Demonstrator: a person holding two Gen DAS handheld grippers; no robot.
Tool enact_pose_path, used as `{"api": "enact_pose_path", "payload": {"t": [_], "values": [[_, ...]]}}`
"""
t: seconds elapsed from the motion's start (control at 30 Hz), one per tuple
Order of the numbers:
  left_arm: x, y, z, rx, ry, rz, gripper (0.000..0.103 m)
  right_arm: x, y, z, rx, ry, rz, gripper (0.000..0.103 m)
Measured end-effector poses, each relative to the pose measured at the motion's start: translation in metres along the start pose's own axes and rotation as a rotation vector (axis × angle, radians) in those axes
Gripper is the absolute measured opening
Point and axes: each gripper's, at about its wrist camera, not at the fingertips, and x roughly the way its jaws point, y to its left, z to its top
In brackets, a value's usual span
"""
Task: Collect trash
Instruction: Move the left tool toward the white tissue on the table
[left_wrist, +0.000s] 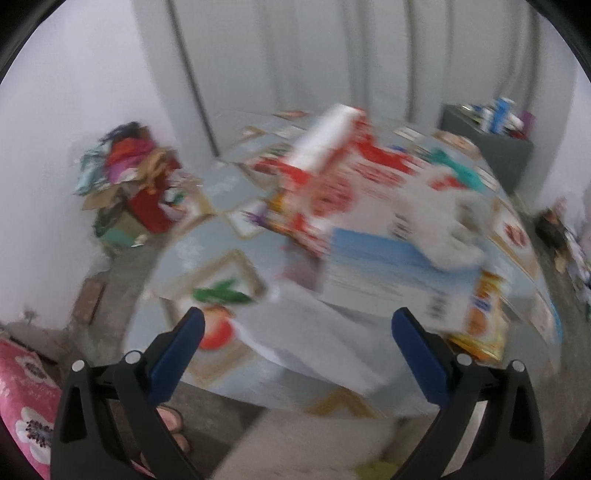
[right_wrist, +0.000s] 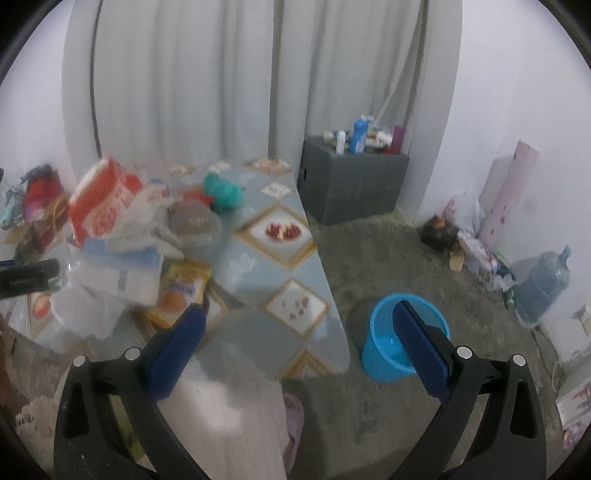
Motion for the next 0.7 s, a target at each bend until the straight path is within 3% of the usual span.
{"api": "enact_pose_path", "payload": {"t": [0.1,0.27,0.37,0.5,0.57,0.7], "values": [[0.002,0.036,0.009,-0.01,-0.028,0.052,0.099,-0.001,0.007,0.01,-0.002,-0.031,0.019,0.097],[0.009,0.078,0.016,0.006,-0.074,0.095,0.099,0.007,0.026,0.017,0.007,-0.04,0.17,0.097],[0.017,0.098,0.012,0.014,-0.072,0.028,0.099,0.01,0.04,0.016,-0.007,-0.02,0.192,0.097],[0.024,0.113,0.004,0.012,-0.079,-0.183,0.099,0.009,0.059,0.018,-0.022,-0.01,0.2,0.097],[0.026,0.111,0.003,0.042,-0.08,-0.26,0.099,0.009,0.068,0.022,-0.009,-0.005,0.195,0.097],[0.031,0.09,0.008,0.1,-0.061,-0.341,0.099,-0.001,0.074,0.028,0.025,-0.012,0.176,0.097]]}}
